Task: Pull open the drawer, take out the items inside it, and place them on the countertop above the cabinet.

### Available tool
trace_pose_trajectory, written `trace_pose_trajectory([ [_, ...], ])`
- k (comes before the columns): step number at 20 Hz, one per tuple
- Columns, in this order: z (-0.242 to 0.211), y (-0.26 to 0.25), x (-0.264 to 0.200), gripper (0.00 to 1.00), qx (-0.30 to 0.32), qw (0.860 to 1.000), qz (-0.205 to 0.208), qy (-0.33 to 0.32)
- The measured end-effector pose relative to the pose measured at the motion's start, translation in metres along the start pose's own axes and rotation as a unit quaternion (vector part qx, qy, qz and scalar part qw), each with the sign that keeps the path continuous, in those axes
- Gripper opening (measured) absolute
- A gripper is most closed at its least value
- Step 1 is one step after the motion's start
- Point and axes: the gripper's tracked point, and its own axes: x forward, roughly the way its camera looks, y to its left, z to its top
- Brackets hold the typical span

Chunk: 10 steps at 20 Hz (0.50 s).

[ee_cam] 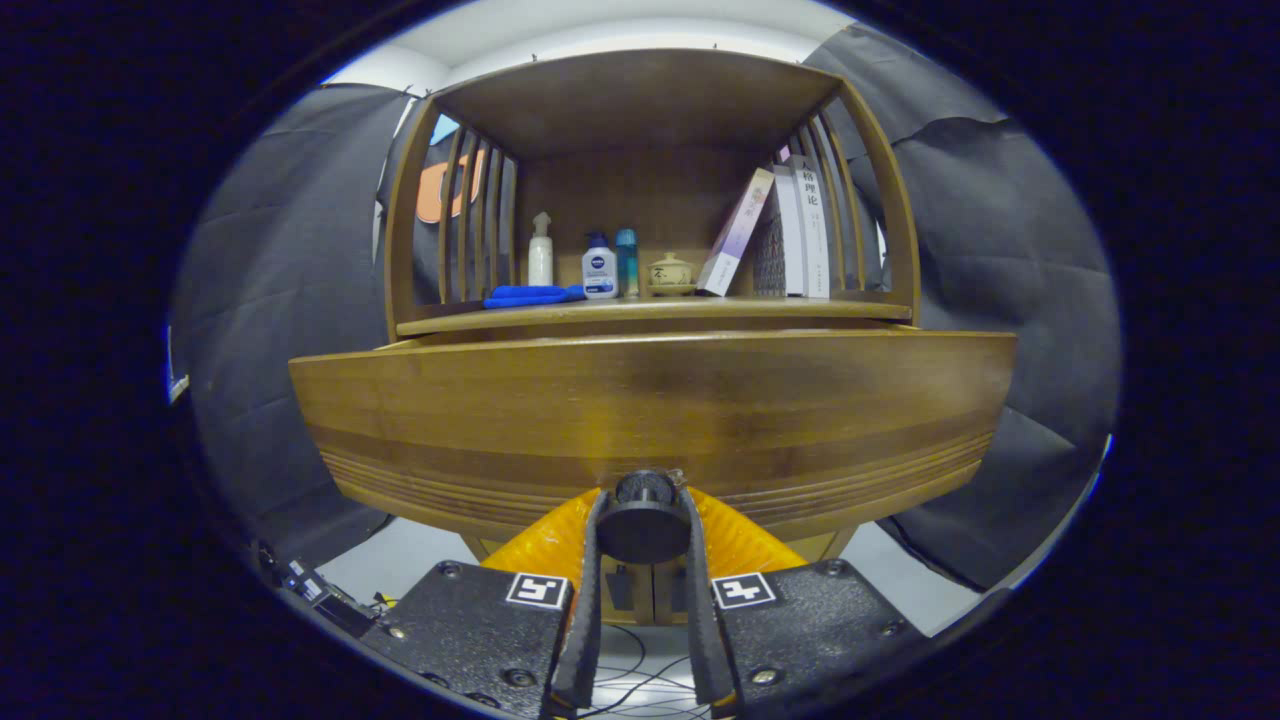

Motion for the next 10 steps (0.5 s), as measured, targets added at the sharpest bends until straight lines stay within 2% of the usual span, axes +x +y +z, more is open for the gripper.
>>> trace_pose_trajectory([
  [6,-0.015,-0.001,-0.029,0.39,-0.005,1.000,0.006,0.004],
  [10,-0.016,0.002,-0.029,0.39,-0.004,1.000,0.017,0.013],
])
